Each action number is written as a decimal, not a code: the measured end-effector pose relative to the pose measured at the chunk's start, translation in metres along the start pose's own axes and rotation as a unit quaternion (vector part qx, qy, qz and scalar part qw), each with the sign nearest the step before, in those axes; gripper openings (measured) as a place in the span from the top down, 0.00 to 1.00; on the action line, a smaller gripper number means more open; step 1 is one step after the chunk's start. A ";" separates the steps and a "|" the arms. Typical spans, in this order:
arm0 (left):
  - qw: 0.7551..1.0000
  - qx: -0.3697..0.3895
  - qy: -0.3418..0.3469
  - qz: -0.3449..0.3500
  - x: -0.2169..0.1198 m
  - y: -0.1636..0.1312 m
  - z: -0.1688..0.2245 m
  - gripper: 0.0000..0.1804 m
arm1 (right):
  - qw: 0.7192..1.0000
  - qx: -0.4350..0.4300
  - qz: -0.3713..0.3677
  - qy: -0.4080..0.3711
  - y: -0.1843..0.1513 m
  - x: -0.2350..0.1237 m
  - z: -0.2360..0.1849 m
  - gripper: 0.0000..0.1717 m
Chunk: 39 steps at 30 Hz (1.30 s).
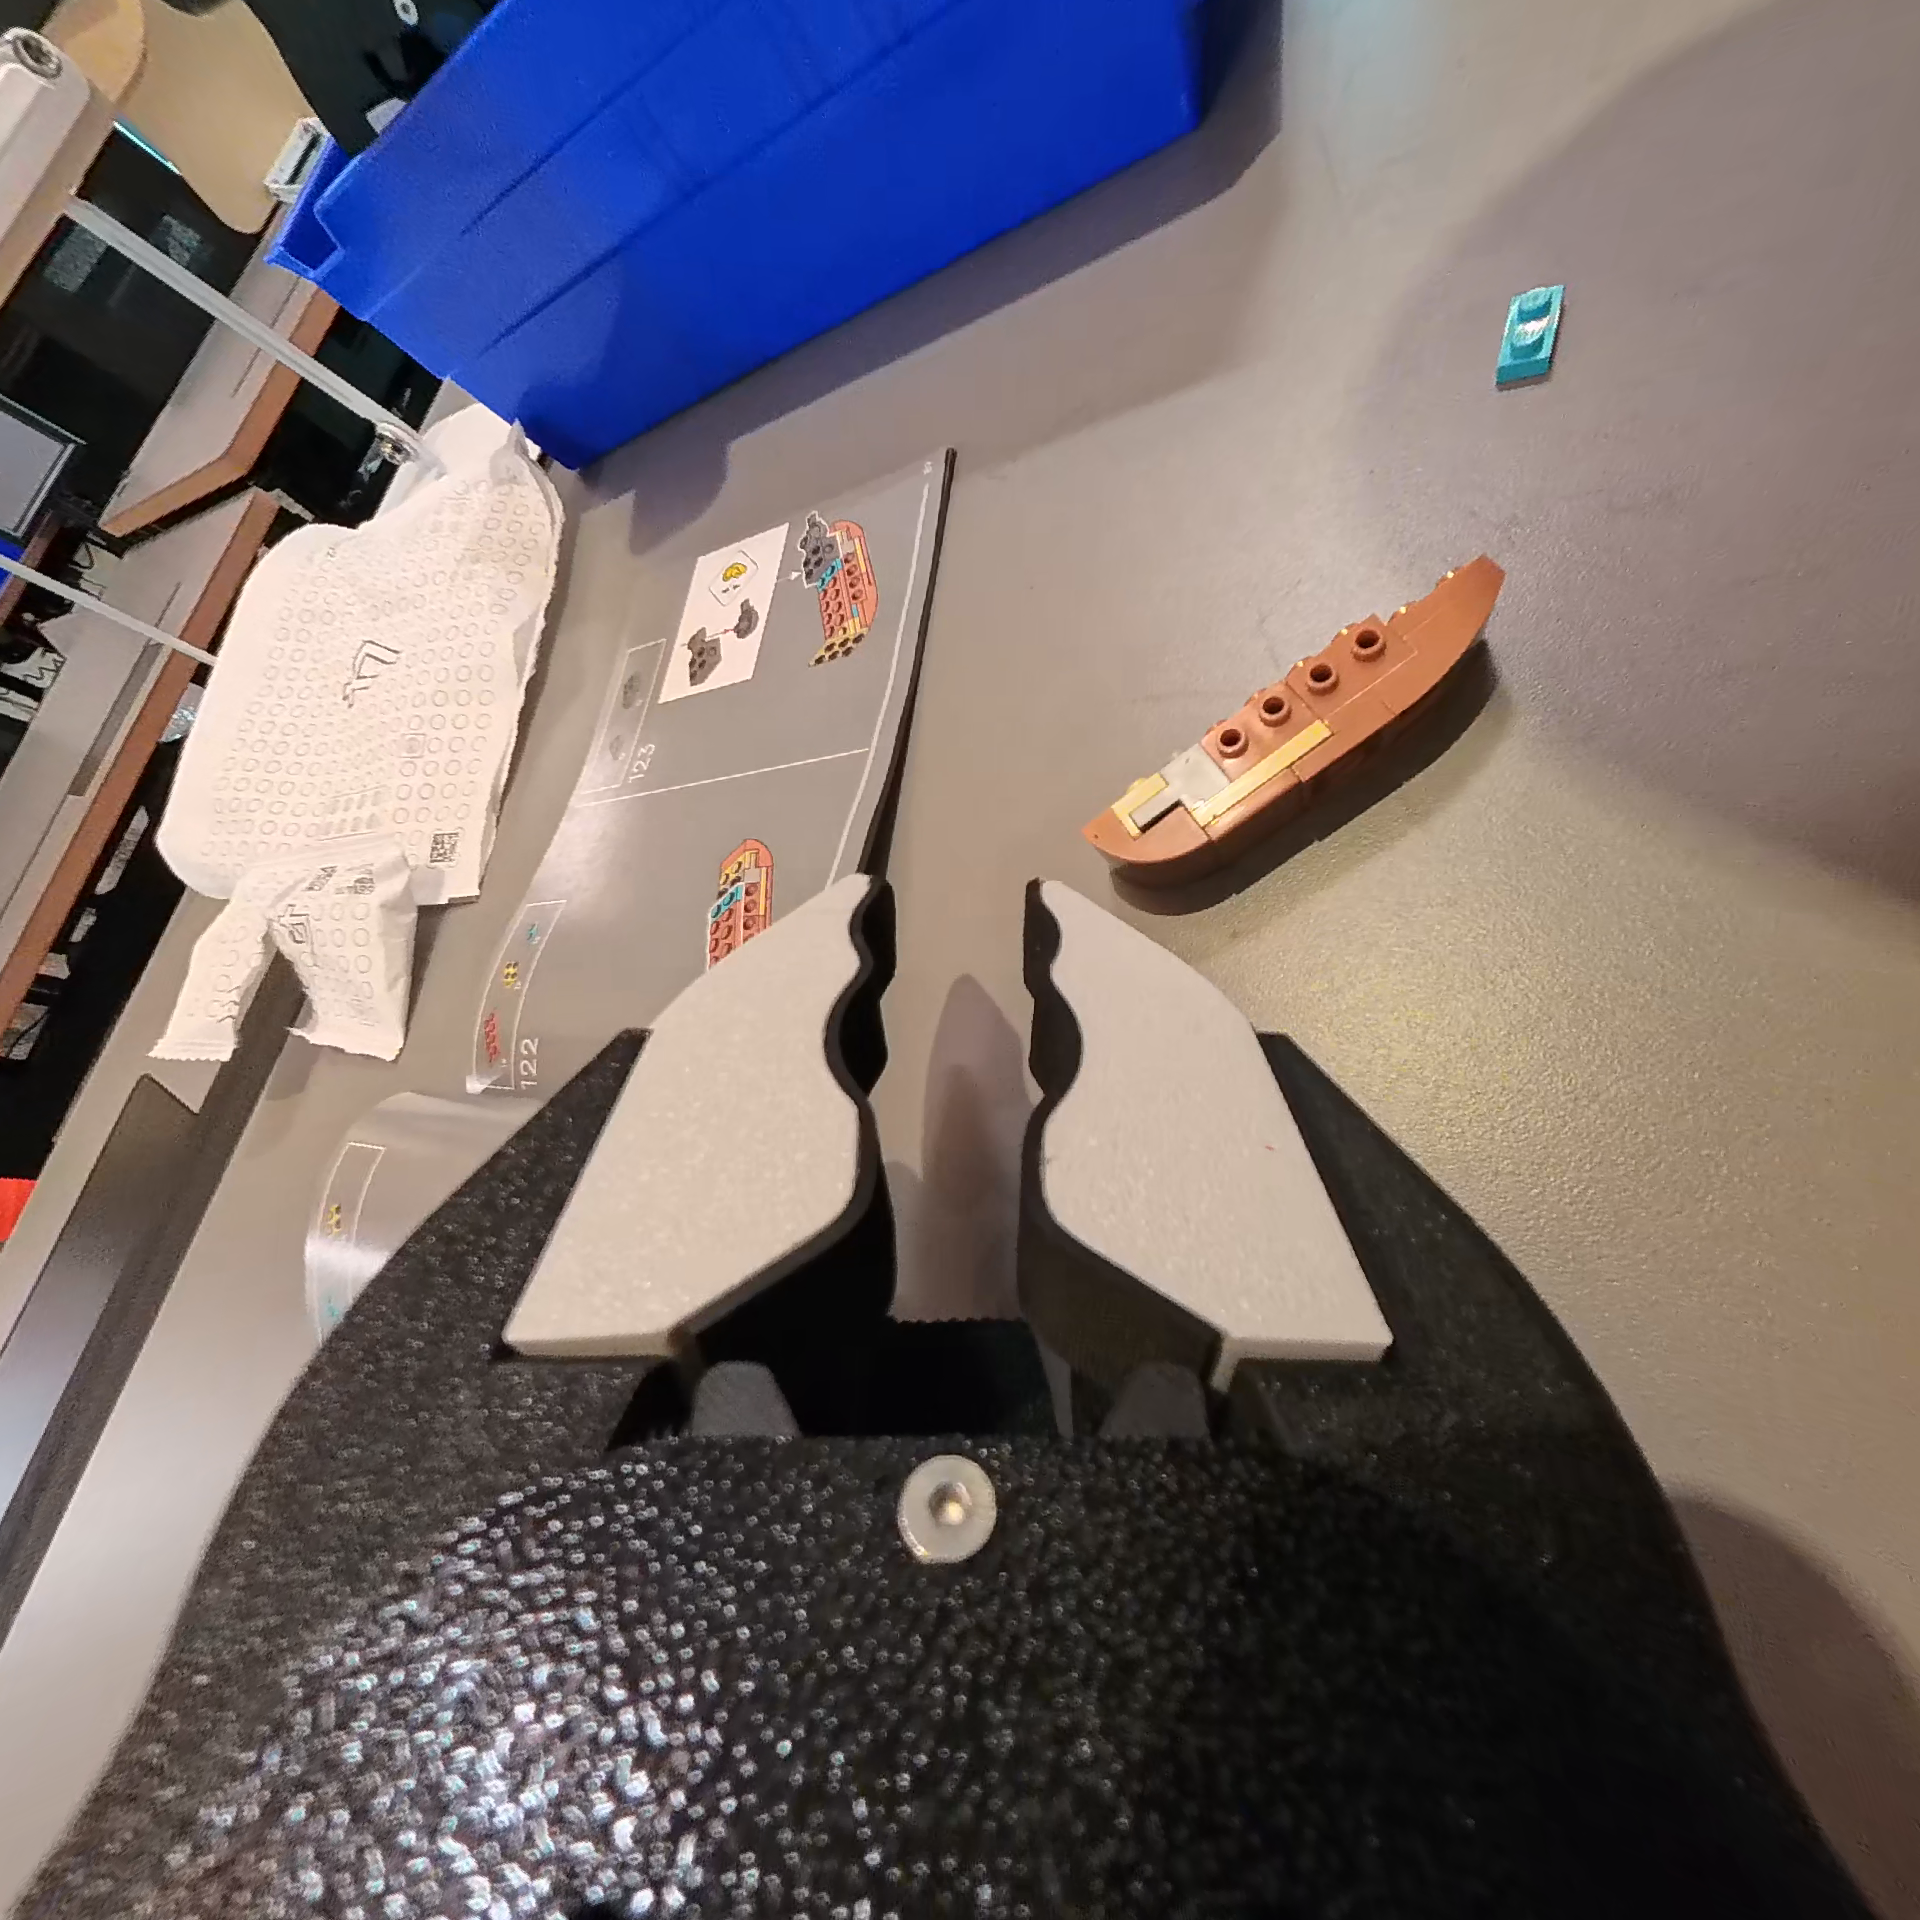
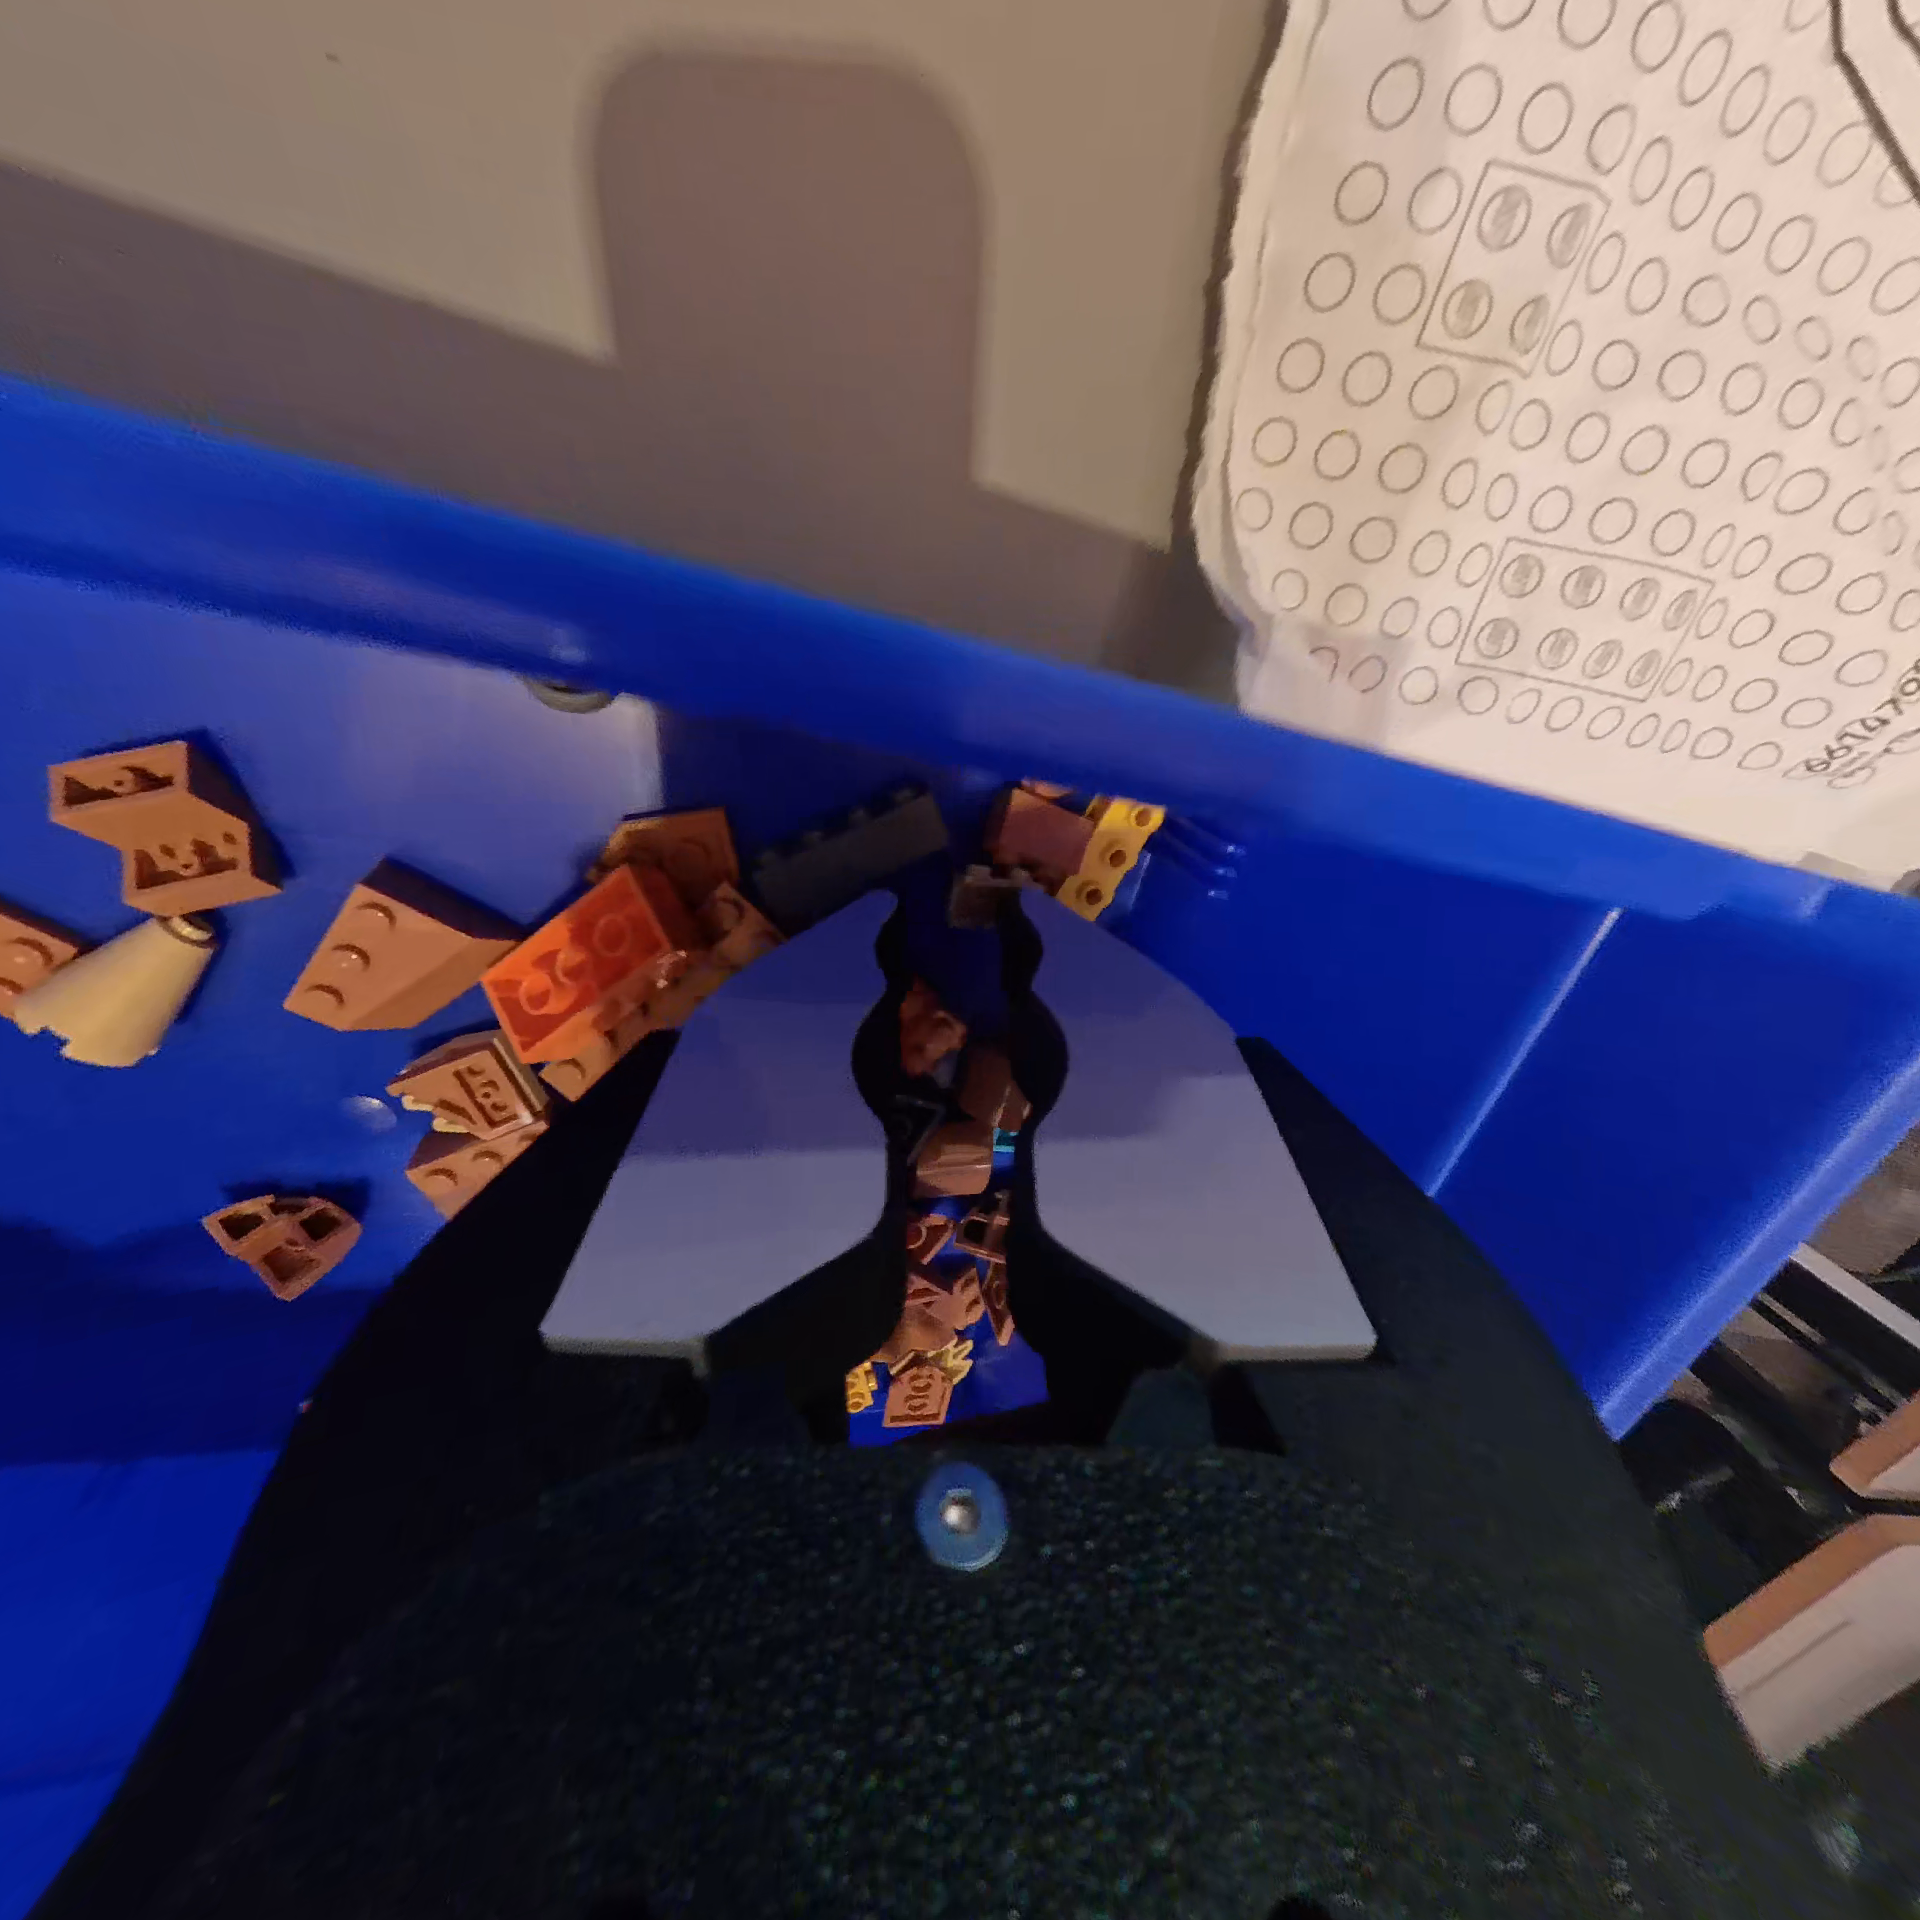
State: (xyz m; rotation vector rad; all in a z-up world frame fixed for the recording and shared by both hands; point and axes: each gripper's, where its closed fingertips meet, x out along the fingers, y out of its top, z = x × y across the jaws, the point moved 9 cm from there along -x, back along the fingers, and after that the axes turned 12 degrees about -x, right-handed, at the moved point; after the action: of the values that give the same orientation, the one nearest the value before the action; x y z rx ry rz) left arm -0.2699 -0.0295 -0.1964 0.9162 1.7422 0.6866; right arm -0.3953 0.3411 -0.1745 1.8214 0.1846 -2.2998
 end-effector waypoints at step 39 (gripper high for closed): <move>0.996 0.052 -0.069 0.029 -0.014 0.008 0.044 0.88 | 0.962 0.221 0.141 -0.070 0.241 -0.046 -0.227 0.95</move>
State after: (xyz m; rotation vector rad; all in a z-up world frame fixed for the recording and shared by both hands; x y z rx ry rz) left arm -0.2236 -0.0353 -0.1971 1.0657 1.6457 0.5598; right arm -0.1138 0.1606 -0.1755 1.7111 -0.6187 -2.3750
